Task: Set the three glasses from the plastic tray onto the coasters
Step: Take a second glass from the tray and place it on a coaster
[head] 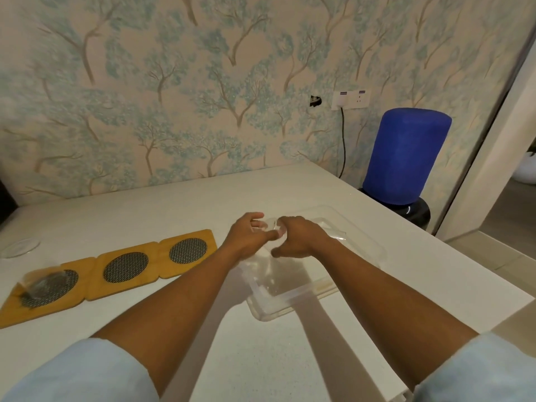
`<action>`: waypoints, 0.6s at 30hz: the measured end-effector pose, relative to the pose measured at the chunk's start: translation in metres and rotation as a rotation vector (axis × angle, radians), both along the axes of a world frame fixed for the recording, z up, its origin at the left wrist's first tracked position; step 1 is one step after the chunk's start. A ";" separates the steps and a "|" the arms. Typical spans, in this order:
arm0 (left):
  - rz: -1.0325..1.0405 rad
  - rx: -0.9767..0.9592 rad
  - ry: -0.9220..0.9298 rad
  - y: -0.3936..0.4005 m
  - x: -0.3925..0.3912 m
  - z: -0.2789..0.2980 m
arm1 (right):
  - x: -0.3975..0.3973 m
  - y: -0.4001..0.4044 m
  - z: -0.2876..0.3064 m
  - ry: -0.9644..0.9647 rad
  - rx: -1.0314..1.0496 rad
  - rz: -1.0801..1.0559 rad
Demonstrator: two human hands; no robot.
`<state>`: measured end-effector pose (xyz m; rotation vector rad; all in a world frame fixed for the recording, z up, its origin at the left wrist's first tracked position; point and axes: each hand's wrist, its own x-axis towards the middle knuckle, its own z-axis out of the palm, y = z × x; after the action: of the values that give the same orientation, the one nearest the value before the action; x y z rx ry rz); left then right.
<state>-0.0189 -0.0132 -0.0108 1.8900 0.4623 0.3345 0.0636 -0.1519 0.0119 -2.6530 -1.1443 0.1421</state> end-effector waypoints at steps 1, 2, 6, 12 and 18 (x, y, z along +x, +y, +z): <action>0.031 -0.020 -0.050 0.005 -0.004 0.005 | -0.003 0.005 0.002 0.009 0.080 -0.002; 0.070 -0.041 -0.096 0.010 -0.007 0.010 | -0.006 0.010 0.004 0.020 0.162 0.000; 0.181 -0.112 -0.197 0.030 -0.023 0.024 | -0.022 0.037 0.012 0.109 0.441 -0.005; 0.193 -0.162 -0.187 0.066 -0.057 0.031 | -0.048 0.086 0.013 0.297 0.627 0.067; 0.289 -0.073 -0.185 0.098 -0.094 0.034 | -0.069 0.128 0.005 0.394 0.636 0.203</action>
<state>-0.1128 0.0850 0.0233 1.7032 0.6143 0.6688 -0.0049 -0.0243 0.0171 -1.8543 -1.0909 0.2714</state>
